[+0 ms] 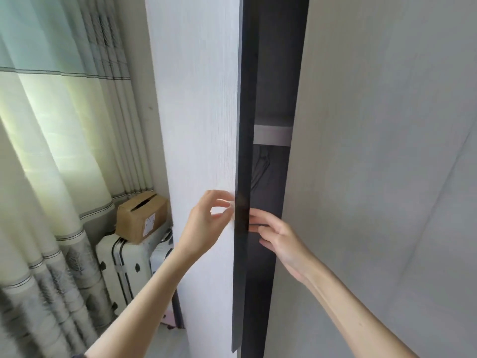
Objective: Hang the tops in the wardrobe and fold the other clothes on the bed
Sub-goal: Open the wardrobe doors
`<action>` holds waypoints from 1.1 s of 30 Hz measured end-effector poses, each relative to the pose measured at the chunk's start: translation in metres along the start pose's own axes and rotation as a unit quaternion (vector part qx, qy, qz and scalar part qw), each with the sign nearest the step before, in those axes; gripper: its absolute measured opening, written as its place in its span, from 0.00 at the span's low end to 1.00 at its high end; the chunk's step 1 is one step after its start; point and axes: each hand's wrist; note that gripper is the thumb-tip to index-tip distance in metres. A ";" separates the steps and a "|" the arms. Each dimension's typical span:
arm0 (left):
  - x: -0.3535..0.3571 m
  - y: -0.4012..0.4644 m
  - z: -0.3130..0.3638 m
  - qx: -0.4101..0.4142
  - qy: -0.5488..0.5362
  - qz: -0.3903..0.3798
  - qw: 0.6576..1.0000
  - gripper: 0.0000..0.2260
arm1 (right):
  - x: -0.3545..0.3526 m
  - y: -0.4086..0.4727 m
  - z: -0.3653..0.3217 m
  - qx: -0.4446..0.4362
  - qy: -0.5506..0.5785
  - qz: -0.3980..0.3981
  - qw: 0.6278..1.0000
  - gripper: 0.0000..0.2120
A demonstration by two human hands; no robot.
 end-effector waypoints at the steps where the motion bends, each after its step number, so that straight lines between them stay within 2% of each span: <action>1: -0.012 -0.007 0.001 -0.020 -0.020 -0.004 1.000 0.11 | 0.008 -0.005 -0.002 0.000 0.002 0.001 1.000 0.20; 4: -0.056 -0.032 0.005 -0.084 -0.093 -0.024 0.992 0.17 | 0.044 -0.021 -0.010 -0.001 0.001 -0.010 1.000 0.19; 8: -0.103 -0.060 0.006 -0.108 -0.127 -0.022 0.986 0.25 | 0.092 -0.033 -0.019 -0.011 -0.005 -0.036 0.999 0.19; 13: -0.154 -0.089 -0.001 -0.115 -0.158 -0.007 0.981 0.22 | 0.152 -0.038 -0.039 -0.016 -0.003 -0.090 0.996 0.21; 17: -0.189 -0.097 -0.005 -0.140 -0.177 0.011 0.974 0.21 | 0.194 -0.032 -0.052 -0.014 0.019 -0.104 0.994 0.20; 21: -0.222 -0.103 -0.013 -0.168 -0.202 0.024 0.965 0.21 | 0.232 -0.028 -0.060 0.014 0.094 -0.126 0.987 0.19; 25: -0.234 -0.108 -0.014 -0.172 -0.180 0.056 0.967 0.19 | 0.249 -0.024 -0.061 0.026 0.134 -0.149 0.979 0.19; 29: -0.228 -0.119 -0.012 -0.123 -0.089 0.195 0.969 0.19 | 0.243 -0.022 -0.056 0.023 0.116 -0.144 0.983 0.17; 30: -0.223 -0.120 -0.012 -0.115 -0.070 0.208 0.969 0.19 | 0.238 -0.022 -0.054 0.023 0.107 -0.138 0.984 0.17; 33: -0.199 -0.117 -0.013 -0.107 -0.072 0.152 0.980 0.18 | 0.210 -0.021 -0.045 0.018 0.071 -0.108 0.991 0.14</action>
Point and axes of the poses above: each hand's wrist, its own y-axis towards the middle knuckle, its own x-axis out of the palm, z = x × y, and after that the axes turned 2 degrees about z, right-handed
